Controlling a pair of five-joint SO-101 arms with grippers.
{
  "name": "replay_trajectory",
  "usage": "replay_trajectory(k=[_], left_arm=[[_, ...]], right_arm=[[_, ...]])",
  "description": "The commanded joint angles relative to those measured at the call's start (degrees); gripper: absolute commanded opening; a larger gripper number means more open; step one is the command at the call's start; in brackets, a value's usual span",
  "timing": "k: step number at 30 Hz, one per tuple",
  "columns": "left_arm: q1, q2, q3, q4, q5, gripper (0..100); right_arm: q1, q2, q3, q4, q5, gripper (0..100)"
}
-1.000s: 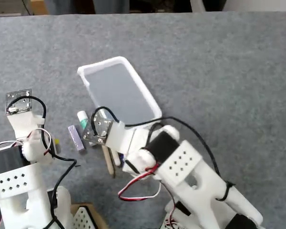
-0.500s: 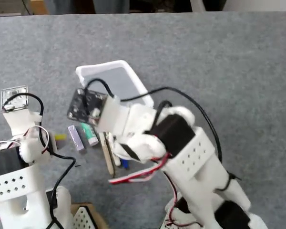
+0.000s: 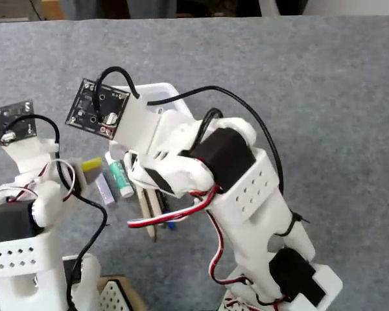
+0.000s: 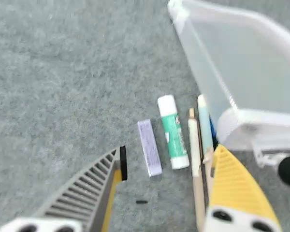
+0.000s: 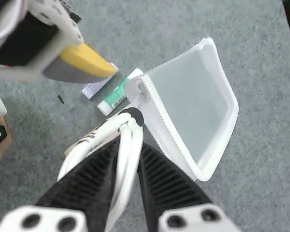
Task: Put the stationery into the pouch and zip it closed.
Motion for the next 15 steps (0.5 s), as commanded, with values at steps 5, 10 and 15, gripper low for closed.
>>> replay_trajectory(k=[5,10,15], left_arm=[[4.9,0.9,0.7,-5.8,3.5,31],[6.7,0.9,4.1,-10.0,3.7,31],[6.6,0.9,10.7,-14.8,3.6,31]], right_arm=[[-0.9,0.0,-2.4,0.4,-1.2,1.2],[-0.9,0.0,-2.5,0.4,-1.2,1.2],[-0.9,0.0,-2.5,0.4,-1.2,1.2]])
